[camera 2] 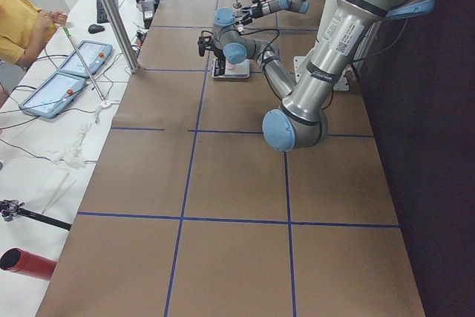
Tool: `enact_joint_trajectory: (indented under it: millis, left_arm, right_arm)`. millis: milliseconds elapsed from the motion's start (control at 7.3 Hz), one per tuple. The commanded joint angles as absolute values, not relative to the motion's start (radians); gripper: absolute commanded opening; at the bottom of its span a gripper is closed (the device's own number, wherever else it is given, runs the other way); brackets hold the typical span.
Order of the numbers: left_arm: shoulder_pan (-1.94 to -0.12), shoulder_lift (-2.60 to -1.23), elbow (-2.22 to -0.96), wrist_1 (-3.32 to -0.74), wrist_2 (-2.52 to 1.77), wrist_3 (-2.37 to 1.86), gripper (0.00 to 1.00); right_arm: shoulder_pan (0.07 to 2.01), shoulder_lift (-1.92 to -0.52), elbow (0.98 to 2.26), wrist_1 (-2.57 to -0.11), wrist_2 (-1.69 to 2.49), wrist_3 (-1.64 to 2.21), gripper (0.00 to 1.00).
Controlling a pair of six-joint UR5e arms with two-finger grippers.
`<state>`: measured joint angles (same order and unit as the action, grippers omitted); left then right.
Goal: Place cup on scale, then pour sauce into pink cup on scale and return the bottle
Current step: 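Lift the glass bottle upward with the right gripper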
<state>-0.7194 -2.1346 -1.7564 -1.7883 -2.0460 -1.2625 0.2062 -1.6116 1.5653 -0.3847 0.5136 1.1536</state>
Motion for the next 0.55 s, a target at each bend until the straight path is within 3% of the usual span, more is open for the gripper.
enact_joint_trajectory:
  millis: [0, 137, 274, 411]
  left_arm:
    - [-0.719, -2.134, -1.758, -1.787, -2.045, -1.262, 0.66]
    - [-0.719, -2.134, -1.759, -1.787, -2.045, -1.262, 0.66]
    - [-0.719, -2.134, -1.761, -1.784, -2.045, -1.262, 0.66]
    - [-0.719, -2.134, -1.761, -1.783, -2.045, -1.262, 0.66]
  right_arm:
    - [0.207, -1.609, 1.565, -0.383, 0.514, 1.154, 0.8]
    - [0.207, -1.608, 1.566, -0.383, 0.514, 1.154, 0.54]
    - [0.209, -1.588, 1.565, -0.383, 0.512, 1.143, 0.16]
    - [0.21, -1.588, 1.568, -0.383, 0.512, 1.132, 0.0]
